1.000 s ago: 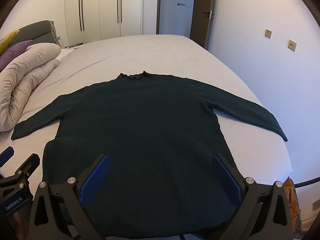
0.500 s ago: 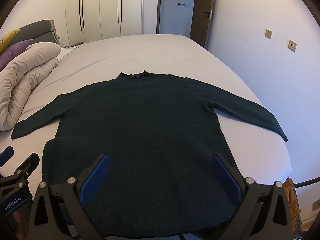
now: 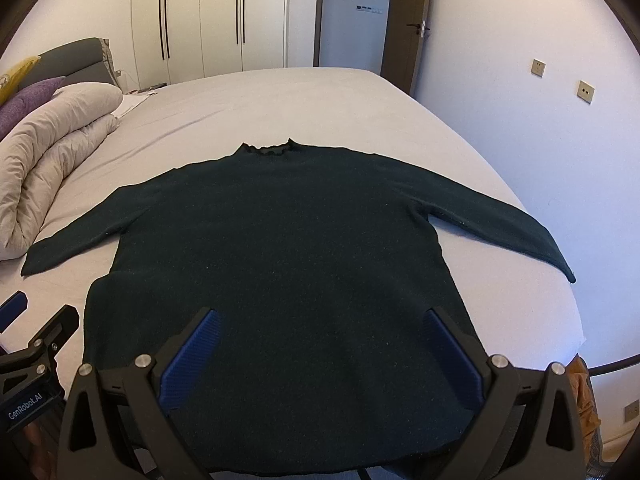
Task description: Fold small clothes
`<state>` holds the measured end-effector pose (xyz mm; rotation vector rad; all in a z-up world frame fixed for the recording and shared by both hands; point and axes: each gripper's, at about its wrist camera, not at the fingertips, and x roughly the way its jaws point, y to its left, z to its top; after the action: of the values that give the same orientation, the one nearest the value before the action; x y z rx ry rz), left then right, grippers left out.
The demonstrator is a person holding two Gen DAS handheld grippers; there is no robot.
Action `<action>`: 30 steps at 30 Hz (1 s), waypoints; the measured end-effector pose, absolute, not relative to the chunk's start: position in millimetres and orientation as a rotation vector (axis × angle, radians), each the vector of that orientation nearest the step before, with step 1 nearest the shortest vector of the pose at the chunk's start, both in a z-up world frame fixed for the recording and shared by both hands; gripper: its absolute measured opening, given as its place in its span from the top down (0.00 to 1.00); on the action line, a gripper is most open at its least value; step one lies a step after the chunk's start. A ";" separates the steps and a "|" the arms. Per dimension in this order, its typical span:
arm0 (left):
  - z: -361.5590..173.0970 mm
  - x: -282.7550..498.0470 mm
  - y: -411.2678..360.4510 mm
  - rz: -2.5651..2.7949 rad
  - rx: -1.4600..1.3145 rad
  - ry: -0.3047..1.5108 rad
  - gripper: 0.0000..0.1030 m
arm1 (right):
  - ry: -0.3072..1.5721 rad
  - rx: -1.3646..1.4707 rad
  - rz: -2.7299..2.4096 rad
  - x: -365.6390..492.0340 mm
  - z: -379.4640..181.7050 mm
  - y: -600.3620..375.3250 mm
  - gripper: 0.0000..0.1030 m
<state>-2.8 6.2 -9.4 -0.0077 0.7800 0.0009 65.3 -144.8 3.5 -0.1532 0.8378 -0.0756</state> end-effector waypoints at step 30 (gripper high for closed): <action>-13.1 -1.1 8.9 -0.003 -0.026 0.794 0.00 | 0.846 -0.160 -0.073 58.3 -6.5 -143.9 0.00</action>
<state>-1.1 8.9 -13.1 -0.0257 0.7936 -0.0033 58.3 -143.9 -6.5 -0.1602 0.8460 -0.0734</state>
